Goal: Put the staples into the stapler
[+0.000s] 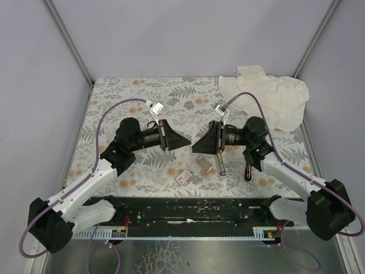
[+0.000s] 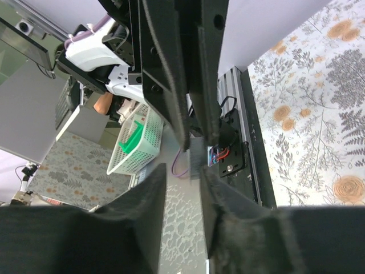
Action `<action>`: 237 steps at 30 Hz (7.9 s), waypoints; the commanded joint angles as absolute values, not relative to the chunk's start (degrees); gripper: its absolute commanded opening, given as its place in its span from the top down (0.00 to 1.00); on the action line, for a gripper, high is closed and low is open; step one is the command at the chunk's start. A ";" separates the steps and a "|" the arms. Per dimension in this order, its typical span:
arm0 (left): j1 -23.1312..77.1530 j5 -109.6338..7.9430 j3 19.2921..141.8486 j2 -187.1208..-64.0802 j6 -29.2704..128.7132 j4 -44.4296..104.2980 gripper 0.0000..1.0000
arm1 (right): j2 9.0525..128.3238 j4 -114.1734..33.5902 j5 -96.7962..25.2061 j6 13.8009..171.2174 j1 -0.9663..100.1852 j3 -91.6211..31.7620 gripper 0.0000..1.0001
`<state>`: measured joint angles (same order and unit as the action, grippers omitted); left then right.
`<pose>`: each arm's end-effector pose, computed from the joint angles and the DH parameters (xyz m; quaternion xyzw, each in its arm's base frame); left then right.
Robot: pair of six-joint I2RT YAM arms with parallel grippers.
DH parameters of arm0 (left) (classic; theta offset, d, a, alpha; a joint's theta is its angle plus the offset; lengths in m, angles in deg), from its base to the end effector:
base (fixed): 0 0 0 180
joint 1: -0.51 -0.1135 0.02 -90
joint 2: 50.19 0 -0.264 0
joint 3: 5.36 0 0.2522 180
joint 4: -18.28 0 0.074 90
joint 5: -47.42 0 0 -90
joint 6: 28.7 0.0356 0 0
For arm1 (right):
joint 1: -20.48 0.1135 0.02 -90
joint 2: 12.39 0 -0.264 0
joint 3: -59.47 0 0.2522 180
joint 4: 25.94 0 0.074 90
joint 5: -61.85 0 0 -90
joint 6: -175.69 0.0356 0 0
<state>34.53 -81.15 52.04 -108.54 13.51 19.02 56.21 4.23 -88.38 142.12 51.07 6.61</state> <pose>0.1827 -0.1501 0.3311 0.1472 0.6999 -0.6096 0.3418 0.2040 0.1565 0.3137 -0.2680 0.6052 0.6936 0.2842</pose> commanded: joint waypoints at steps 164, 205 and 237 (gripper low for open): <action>11.08 -46.49 61.31 -115.39 42.27 46.80 0.00 | 66.17 -49.10 -19.36 103.93 56.43 0.57 0.85; 11.10 -46.54 61.48 -115.74 42.32 47.12 0.00 | 67.56 -50.42 -20.16 102.13 55.81 1.55 0.90; 11.08 -46.80 61.31 -115.24 42.23 47.10 0.00 | 67.48 -50.79 -20.73 102.85 55.83 2.70 0.91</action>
